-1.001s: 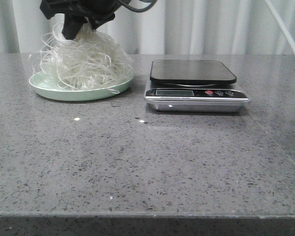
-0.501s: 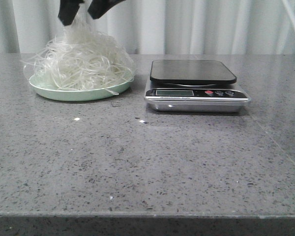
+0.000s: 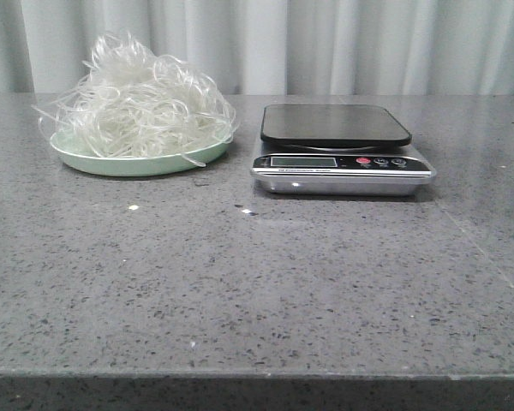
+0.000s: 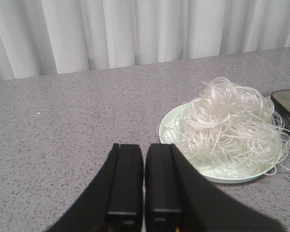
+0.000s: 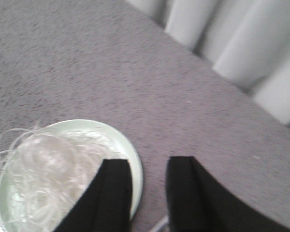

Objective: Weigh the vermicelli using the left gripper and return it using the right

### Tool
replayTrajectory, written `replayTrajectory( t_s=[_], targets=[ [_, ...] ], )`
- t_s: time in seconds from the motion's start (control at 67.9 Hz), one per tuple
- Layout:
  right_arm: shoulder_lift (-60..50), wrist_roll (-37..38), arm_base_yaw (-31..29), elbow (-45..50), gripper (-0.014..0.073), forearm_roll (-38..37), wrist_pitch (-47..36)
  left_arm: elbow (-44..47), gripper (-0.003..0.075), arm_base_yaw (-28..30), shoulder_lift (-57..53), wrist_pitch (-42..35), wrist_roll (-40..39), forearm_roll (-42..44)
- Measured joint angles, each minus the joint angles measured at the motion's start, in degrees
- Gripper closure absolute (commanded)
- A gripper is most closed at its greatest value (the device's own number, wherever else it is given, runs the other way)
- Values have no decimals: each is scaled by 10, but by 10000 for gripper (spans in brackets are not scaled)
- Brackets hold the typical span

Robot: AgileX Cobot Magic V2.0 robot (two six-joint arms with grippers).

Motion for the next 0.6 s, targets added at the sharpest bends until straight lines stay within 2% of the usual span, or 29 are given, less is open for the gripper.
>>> replayTrajectory(
  t_s=[0.088, 0.353, 0.501, 0.604],
  targets=[
    [-24, 0, -28, 0, 445, 0, 11, 0, 583, 0, 0, 0, 0, 0],
    [-109, 28, -121, 18, 439, 0, 40, 0, 583, 0, 0, 0, 0, -7],
    [-171, 42, -170, 91, 439, 0, 35, 0, 583, 0, 0, 1, 0, -19],
    [-236, 46, -200, 183, 440, 0, 0, 0, 583, 0, 0, 1, 0, -24]
  ],
)
